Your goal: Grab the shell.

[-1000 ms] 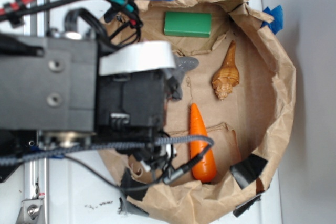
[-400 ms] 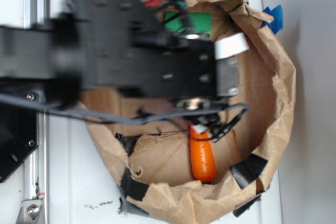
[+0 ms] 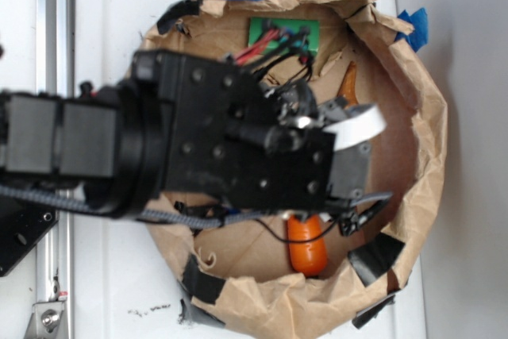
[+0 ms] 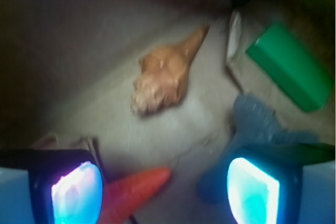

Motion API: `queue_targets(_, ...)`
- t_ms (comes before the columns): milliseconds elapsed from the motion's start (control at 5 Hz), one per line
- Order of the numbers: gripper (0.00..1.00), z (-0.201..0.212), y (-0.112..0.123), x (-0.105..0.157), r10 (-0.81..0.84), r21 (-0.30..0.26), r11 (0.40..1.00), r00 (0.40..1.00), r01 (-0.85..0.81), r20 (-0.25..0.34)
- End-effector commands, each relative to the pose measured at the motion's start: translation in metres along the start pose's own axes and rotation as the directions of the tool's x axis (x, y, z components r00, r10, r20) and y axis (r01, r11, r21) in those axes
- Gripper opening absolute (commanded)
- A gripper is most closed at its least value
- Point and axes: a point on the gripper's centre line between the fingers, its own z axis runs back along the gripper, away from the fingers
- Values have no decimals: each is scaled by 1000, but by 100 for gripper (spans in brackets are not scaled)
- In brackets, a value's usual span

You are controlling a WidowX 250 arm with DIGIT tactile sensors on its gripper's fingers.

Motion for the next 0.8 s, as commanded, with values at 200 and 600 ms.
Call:
queue_targets(200, 100, 5, 1, 7, 66, -58, 996, 994, -61, 84)
queue_targets(600, 100, -13, 0, 36, 88, -105, 991, 992, -79, 92)
